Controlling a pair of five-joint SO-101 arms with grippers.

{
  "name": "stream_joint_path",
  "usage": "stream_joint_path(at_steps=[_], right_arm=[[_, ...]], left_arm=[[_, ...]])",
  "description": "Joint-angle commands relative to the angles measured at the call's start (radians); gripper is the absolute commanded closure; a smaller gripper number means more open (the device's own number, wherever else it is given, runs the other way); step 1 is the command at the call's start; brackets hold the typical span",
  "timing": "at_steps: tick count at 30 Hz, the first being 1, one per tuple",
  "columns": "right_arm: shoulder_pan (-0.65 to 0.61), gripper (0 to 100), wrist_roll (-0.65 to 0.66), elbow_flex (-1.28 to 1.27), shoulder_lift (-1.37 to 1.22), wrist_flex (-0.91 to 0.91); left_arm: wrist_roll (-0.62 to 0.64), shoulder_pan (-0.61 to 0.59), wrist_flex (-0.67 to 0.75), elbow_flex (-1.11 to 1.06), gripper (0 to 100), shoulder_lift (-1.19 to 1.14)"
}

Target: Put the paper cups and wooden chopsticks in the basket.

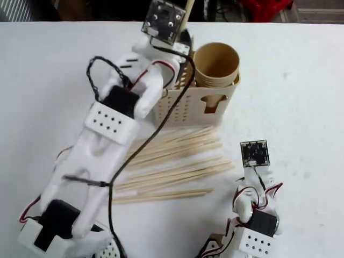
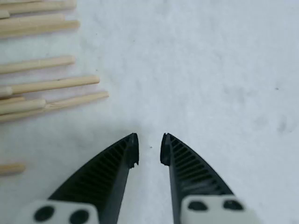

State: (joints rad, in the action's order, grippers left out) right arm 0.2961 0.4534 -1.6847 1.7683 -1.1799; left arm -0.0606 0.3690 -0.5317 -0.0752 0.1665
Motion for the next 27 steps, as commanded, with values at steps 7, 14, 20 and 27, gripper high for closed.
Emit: stream_joint_path(at_steps=[7,14,20,27], right_arm=[[0.005,90.0,0.014,-0.006,0.008,-0.002],[0.004,90.0,0.015,-0.006,0.008,-0.002],[0.004,90.0,0.015,-0.006,0.008,-0.002],[0.004,90.0,0.017,-0.006,0.008,-0.002]], left_arm=[[0.020,-0.012,0.190,-0.229,97,0.004],[0.021,-0.013,0.186,-0.229,90,0.004],[0.018,-0.044,0.186,-0.222,90,0.005],[0.017,-0.105,0.110,-0.218,90,0.200]])
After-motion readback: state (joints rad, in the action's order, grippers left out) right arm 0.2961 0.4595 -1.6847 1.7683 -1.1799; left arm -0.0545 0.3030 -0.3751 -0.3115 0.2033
